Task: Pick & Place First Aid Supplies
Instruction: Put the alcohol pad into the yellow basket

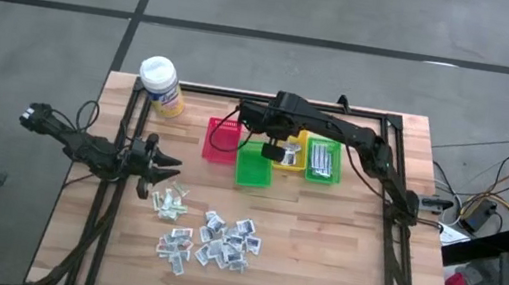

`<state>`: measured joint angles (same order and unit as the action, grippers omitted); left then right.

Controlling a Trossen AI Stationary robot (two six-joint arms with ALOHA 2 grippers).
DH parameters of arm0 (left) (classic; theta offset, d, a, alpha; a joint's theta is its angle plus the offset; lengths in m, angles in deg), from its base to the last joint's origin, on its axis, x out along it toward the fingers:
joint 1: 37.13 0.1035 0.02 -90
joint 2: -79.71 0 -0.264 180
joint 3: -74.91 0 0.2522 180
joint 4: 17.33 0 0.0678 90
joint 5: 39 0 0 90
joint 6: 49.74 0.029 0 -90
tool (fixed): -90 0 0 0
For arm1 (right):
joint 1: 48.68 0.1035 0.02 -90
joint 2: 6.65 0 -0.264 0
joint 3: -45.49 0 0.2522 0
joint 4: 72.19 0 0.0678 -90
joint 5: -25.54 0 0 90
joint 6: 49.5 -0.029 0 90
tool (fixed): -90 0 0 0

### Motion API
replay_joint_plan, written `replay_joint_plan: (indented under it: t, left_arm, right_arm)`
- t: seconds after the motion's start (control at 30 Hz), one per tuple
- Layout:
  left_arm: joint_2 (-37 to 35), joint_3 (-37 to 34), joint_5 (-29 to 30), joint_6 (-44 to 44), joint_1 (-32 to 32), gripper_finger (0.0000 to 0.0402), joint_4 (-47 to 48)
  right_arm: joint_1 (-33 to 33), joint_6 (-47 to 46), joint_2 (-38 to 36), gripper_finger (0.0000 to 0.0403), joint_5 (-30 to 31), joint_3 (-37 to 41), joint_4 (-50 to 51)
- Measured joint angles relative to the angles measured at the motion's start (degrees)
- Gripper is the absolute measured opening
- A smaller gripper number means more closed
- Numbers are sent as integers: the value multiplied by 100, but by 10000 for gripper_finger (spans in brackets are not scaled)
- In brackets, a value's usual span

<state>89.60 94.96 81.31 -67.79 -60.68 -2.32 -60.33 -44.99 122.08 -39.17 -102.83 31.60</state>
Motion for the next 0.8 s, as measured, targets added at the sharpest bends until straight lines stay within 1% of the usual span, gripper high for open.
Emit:
replay_joint_plan:
  t: [0.27,0.63,0.73,0.8]
  left_arm:
    - [0,0,-3,-1,-1,131,-29]
    - [0,0,413,-30,-1,131,-42]
    - [0,0,456,-69,-1,131,-42]
    - [0,0,467,-112,-1,131,-41]
  right_arm:
    - [-221,910,-6,8,-793,13,-2]
    - [-559,1525,-121,8,-1415,48,0]
    - [-658,1619,-188,8,-1648,113,-3]
    - [-704,1625,-280,8,-1693,232,-6]
